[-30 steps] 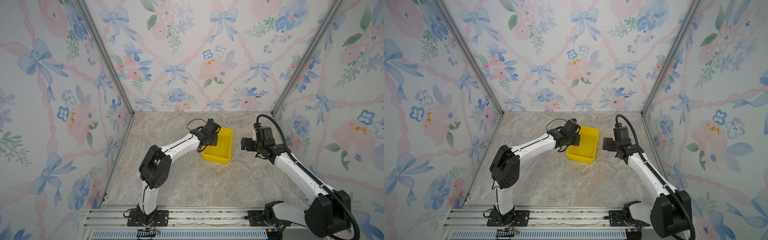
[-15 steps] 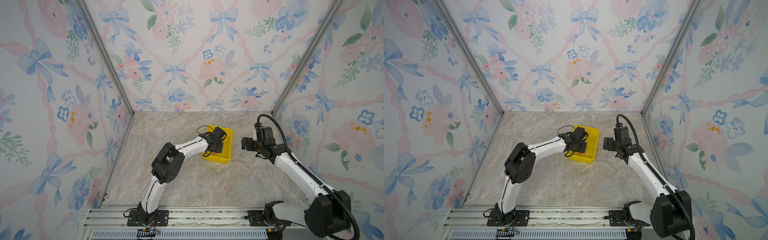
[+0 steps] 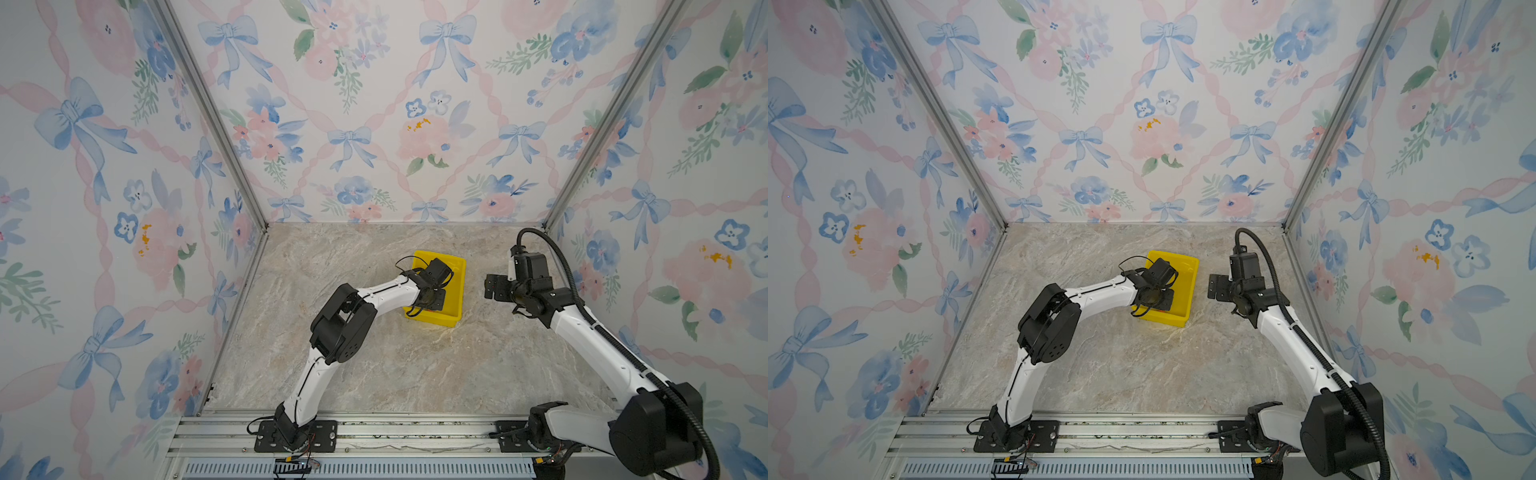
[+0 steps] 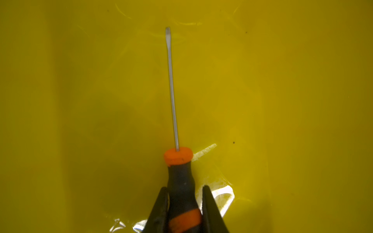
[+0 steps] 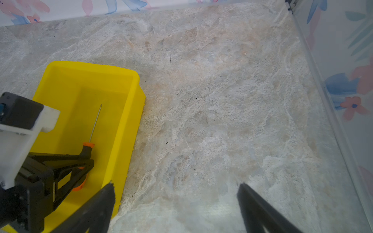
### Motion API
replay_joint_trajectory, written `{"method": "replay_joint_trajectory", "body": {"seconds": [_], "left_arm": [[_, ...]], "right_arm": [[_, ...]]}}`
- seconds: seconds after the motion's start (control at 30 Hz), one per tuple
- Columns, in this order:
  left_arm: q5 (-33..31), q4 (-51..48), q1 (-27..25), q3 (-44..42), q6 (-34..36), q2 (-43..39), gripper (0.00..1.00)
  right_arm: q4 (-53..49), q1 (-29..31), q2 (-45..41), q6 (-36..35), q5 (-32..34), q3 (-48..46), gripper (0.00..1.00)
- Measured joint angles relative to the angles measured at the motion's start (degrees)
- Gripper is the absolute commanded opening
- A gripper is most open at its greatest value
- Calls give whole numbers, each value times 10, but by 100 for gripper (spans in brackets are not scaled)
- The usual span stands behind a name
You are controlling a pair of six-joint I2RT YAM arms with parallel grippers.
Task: Put the screwdriver in the bin
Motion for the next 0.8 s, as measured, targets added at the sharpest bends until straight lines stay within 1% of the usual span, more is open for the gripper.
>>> {"method": "replay_joint_trajectory", "body": {"seconds": [0.2, 0.43, 0.53, 0.67, 0.7, 0.8], "left_arm": [[-2, 0, 0, 1, -6, 0, 33], [-12, 0, 0, 1, -14, -1, 43], [-15, -2, 0, 1, -18, -13, 45], [-22, -5, -1, -9, -19, -63, 46], [-24, -4, -2, -16, -19, -84, 50], [-39, -2, -3, -50, -14, -155, 64]], "right_arm": [[-4, -7, -23, -2, 0, 0, 97], [-9, -7, -51, -3, 0, 0, 97], [-9, -7, -57, -2, 0, 0, 97], [-13, -1, -67, -2, 0, 0, 97], [-13, 2, -71, -2, 0, 0, 97], [-9, 5, -86, 5, 2, -8, 97]]}}
